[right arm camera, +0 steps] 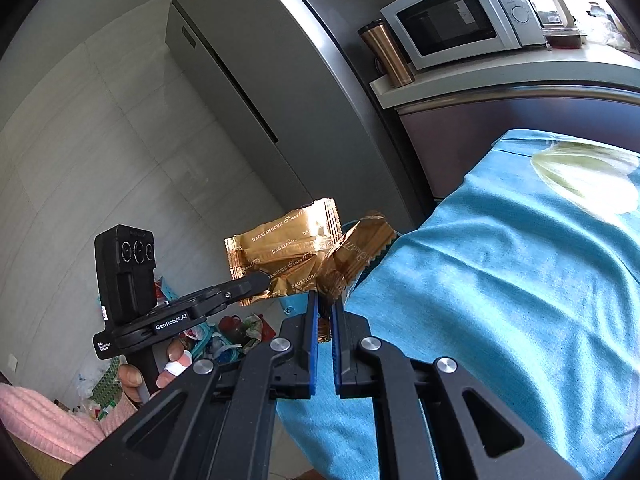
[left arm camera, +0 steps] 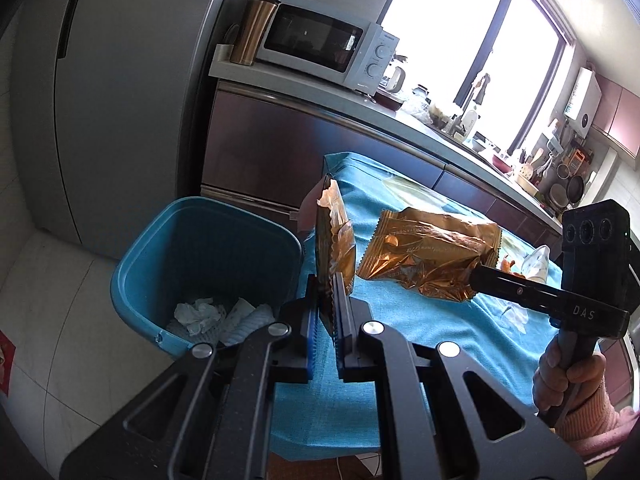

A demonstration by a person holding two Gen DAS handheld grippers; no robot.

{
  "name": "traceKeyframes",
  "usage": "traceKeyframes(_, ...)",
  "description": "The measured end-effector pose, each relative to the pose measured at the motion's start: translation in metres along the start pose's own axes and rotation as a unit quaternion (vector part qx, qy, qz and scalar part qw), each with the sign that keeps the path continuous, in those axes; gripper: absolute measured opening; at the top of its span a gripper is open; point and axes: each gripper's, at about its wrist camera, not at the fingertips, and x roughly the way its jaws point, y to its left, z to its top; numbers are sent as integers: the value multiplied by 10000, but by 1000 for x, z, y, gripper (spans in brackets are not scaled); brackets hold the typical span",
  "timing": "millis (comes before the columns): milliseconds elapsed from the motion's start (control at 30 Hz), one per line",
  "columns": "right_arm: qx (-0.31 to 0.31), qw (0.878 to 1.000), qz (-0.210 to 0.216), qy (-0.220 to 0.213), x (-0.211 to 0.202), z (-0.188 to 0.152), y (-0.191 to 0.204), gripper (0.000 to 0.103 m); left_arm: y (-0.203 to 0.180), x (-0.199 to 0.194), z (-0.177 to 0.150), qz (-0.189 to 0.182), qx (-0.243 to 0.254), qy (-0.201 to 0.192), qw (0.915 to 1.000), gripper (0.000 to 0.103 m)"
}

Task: Collect trash
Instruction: 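Lower the wrappers into the bin and open the left tool while the right tool releases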

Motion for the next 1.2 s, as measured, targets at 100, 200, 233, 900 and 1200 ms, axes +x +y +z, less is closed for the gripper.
traceKeyframes(100,-10,10000,21,39,4,0,1,5,3,-1,0,44,-26,-5,10000,7)
traceKeyframes(200,-22,10000,33,86,9,1,2,5,6,-1,0,66,-62,-8,10000,7)
traceKeyframes(233,-24,9999,32,100,11,2,2,5,7,-1,0,72,-70,-10,9999,7)
traceKeyframes(900,-121,9993,129,333,37,10,9,5,18,-6,0,223,-175,-33,9996,7)
traceKeyframes(1200,-154,9990,131,407,47,12,10,5,23,-2,-1,341,-219,-4,9992,7)
